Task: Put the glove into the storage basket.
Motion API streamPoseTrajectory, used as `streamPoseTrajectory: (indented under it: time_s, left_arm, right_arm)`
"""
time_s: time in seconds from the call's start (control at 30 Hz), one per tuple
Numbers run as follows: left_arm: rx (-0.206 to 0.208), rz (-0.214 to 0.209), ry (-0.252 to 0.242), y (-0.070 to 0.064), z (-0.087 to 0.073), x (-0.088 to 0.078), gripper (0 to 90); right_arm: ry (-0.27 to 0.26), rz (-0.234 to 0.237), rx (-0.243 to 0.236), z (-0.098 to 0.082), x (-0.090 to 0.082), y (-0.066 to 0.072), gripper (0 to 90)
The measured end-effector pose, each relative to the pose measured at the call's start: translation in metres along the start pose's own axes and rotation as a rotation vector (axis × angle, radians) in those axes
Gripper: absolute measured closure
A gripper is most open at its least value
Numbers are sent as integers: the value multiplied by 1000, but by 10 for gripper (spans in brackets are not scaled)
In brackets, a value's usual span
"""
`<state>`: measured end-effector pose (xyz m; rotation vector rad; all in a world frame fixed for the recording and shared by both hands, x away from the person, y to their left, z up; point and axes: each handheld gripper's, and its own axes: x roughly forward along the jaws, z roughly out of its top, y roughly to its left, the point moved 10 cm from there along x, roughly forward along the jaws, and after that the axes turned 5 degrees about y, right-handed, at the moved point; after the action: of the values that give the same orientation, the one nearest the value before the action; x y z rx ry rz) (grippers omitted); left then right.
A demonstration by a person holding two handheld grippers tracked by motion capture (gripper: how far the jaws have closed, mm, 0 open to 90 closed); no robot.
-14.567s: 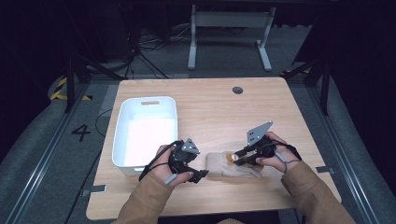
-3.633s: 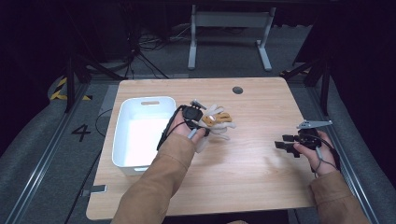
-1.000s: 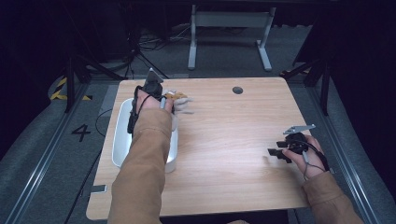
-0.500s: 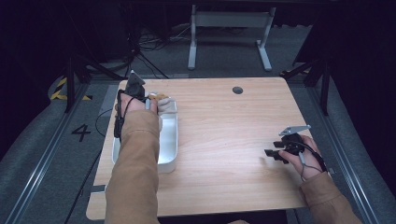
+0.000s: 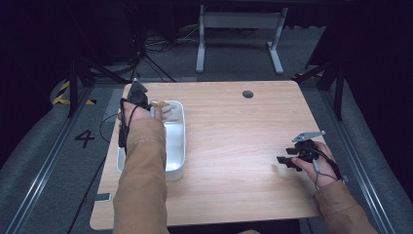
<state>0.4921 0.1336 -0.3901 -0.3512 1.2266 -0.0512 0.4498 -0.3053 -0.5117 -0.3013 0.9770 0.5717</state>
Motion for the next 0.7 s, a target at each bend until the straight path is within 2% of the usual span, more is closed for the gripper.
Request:
streamPoseTrajectory:
  time_s: [0.13,0.33,0.7]
  left_arm:
    - [-18,-12,3,3,-3,8,707]
    - [-51,-20,6,14,-7,25,706]
    - [-86,-10,8,26,-17,50,699]
  right_arm:
    - [5,2,-8,-1,1,1,412]
    - [6,-1,3,-4,1,-2,411]
    - [12,-1,3,-7,2,-2,410]
